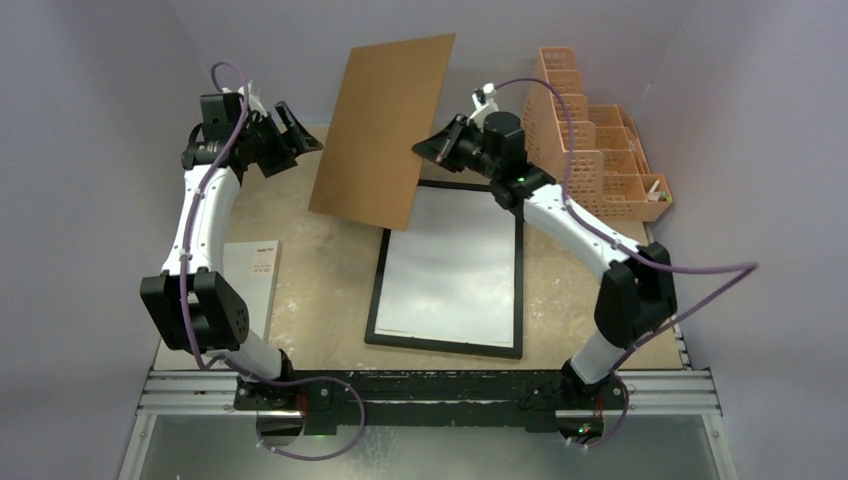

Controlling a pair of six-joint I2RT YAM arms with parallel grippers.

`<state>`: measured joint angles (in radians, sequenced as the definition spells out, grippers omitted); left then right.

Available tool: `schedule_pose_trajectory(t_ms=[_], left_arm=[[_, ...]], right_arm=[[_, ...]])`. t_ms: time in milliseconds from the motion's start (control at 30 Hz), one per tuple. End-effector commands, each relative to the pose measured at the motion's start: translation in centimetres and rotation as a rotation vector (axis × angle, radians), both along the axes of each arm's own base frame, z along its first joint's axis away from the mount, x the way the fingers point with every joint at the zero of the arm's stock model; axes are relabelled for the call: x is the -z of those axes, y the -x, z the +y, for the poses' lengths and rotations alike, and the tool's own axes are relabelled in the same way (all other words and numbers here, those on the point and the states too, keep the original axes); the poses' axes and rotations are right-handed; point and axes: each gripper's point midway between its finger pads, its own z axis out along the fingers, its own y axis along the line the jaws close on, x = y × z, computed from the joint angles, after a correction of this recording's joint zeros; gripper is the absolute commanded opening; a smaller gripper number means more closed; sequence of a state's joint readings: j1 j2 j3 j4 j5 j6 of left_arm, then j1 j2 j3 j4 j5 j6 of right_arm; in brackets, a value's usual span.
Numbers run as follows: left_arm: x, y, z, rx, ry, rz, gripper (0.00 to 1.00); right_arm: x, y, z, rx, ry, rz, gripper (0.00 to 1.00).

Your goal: Put the photo into the frame

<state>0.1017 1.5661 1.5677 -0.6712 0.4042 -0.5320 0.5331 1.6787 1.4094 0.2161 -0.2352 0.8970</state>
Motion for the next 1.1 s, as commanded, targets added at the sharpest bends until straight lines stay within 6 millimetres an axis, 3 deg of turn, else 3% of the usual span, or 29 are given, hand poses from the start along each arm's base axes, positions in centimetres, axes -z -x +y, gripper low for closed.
schedule_pose_trajectory(t_ms=[0,133,267,433,600,867,967,1067], left_arm=[[-4.9,-1.5,-3.7,0.188,0.158,-0.174,0.77],[-5.1,-1.9,-4.6,0.244,0.211,-0.192,0.77],[-7.2,-1.7,-6.3,0.352,0.306,-0.261,0.77],[-11.2,-0.3,-8.2,0.506,0.448,-0.388,0.77],[-12.6,0.7,-8.7,0.557,0.479,-0.408,0.74],[-15.0,2.1,-9.2,0.623,0.56,-0.467,0.38],[-16.3,3.4,-9.5,0.658,0.608,-0.502,0.29],[-17.6,4.8,-9.7,0.683,0.65,-0.539,0.12]], right_arm=[[-9.0,3.9,-2.0,-0.115,-0.092,-0.247,0.0],[-11.8,5.2,-5.0,-0.135,-0.128,-0.282,0.0],[-14.6,7.2,-6.4,-0.19,-0.172,-0.319,0.0],[-15.7,8.8,-7.7,-0.241,-0.207,-0.316,0.0],[-16.2,10.1,-8.1,-0.287,-0.243,-0.307,0.0],[-15.2,10.1,-8.9,-0.282,-0.243,-0.345,0.0],[-14.6,9.9,-8.9,-0.287,-0.244,-0.353,0.0],[-14.5,9.8,-8.9,-0.287,-0.249,-0.367,0.0]])
